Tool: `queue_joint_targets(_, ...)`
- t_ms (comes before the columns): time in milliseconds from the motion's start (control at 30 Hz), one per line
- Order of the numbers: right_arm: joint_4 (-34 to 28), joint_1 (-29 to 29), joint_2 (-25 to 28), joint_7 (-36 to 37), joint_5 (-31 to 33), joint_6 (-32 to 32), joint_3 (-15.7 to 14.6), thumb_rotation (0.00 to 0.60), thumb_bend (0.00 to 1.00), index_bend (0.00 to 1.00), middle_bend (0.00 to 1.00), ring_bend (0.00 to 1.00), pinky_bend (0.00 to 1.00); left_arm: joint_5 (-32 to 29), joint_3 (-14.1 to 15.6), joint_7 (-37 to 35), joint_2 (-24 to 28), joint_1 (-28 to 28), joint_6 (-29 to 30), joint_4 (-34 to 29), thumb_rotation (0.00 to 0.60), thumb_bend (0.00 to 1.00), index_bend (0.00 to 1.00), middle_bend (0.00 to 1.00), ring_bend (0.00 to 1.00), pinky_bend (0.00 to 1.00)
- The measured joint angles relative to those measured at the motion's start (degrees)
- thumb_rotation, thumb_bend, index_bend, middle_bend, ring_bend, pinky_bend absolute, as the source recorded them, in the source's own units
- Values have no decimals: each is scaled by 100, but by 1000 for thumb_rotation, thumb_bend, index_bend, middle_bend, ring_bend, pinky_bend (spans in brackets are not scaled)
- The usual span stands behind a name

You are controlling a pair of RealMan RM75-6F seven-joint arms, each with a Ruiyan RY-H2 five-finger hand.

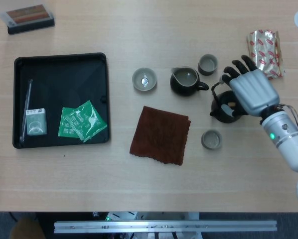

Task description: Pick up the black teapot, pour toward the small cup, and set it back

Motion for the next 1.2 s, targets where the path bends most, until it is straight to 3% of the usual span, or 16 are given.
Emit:
queue_joint_targets(133, -28, -152, 34, -61, -277, 297, -12, 406, 280, 289, 203, 83, 21, 9, -10, 4, 11, -33, -28, -5, 600, 218, 21, 0, 0, 0)
queue_joint_targets(267, -124, -373, 128, -7, -499, 616, -7, 567, 281, 289, 203, 83, 21, 15, -22, 9, 19, -74, -69, -5, 600, 218, 21, 0, 0, 0)
queue_joint_targets(333, -159, -485, 168, 46, -601, 786, 0, 600, 281, 289, 203, 83, 20, 27, -30, 12, 18, -106, -98, -5, 600, 218, 21, 0, 0, 0)
queue_joint_targets(533, -293, -1013, 385, 230, -1099, 1538, -47, 600, 282, 289, 253, 83, 21, 63, -48, 16, 4, -204, -194, 1, 600, 218, 21, 0, 0, 0)
queue_joint_targets(767, -507, -1921, 834, 707, -1858, 2467, -302, 600, 282, 289, 275, 83, 21, 187, -25, 38, 1, -287, -249, -22, 600, 218, 21, 0, 0, 0)
queue_joint_targets(1200, -709, -3319, 1457, 1479, -2980, 3395, -826, 600, 282, 289, 275, 86, 21, 488, 62, 165, 8, -356, -182, -178, 600, 217, 21, 0, 0, 0)
